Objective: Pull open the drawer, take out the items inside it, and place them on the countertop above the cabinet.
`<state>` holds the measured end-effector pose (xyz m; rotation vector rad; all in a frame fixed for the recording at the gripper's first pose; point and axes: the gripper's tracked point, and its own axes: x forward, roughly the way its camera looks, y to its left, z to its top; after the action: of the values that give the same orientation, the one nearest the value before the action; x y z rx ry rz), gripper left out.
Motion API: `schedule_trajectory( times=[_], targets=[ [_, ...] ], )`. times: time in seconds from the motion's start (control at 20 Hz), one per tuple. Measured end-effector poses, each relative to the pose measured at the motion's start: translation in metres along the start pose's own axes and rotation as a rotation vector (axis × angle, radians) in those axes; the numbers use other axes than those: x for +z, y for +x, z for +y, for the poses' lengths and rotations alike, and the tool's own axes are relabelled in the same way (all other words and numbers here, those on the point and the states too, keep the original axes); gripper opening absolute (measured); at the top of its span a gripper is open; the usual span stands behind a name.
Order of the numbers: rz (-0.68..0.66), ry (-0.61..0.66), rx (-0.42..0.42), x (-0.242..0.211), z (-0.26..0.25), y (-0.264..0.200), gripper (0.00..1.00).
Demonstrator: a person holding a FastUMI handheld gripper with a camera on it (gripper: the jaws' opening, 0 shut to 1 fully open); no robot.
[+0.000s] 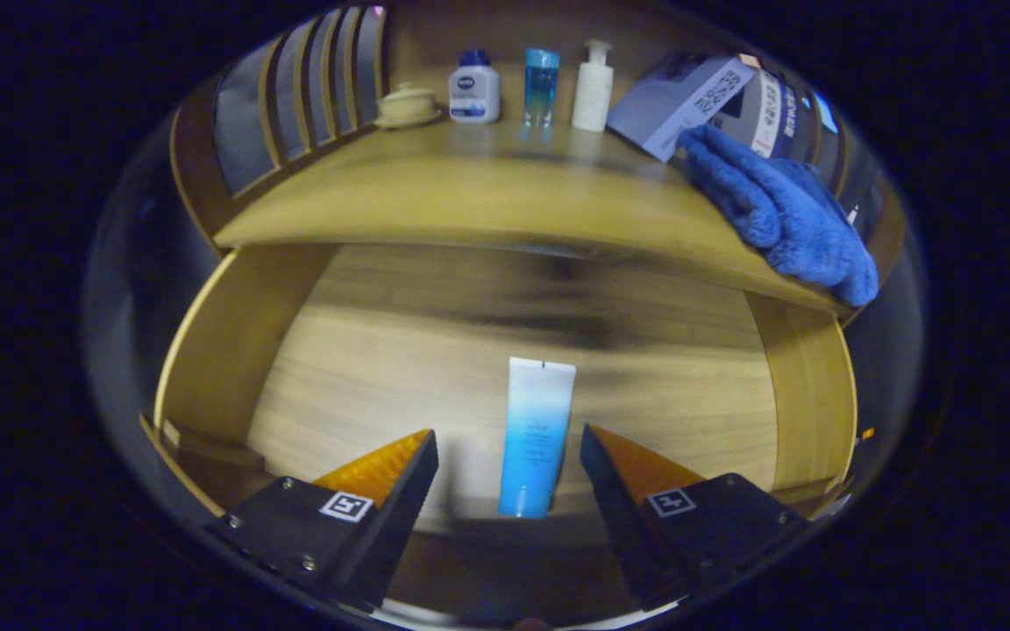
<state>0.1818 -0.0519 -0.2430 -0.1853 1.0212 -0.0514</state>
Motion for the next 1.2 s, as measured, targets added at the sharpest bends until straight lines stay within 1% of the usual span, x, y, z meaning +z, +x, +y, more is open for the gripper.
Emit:
schedule_trajectory(
  times=[0.05,0.1,0.2,0.25,0.35,0.4,0.45,0.5,0.55,0.6,0.7,0.75,0.8,0.9,1.2],
  targets=[
    [0.020,0.031,0.000,0.002,-0.002,0.003,0.98],
    [0.013,0.063,0.006,0.007,-0.003,0.007,0.97],
    [0.080,0.094,0.021,0.002,-0.004,0.014,0.95],
    [0.110,0.100,0.033,-0.003,-0.002,0.018,0.93],
    [0.174,0.096,0.039,-0.015,0.000,0.021,0.84],
    [0.158,0.100,0.041,-0.011,-0.001,0.023,0.80],
    [0.177,0.098,0.043,-0.014,-0.002,0.020,0.80],
    [0.139,0.066,-0.003,-0.009,-0.011,0.024,0.80],
    [0.114,0.082,0.003,-0.007,-0.013,0.045,0.63],
    [0.111,0.067,-0.002,-0.007,-0.007,0.017,0.46],
    [0.076,0.020,-0.011,-0.008,-0.012,0.022,0.46],
    [0.056,0.020,-0.019,-0.006,-0.014,0.019,0.44],
    [0.036,0.036,-0.031,-0.001,-0.016,0.016,0.42],
    [0.003,0.076,-0.036,0.008,-0.020,0.014,0.42],
    [-0.039,0.049,0.063,0.005,0.000,-0.015,0.42]
  ],
)
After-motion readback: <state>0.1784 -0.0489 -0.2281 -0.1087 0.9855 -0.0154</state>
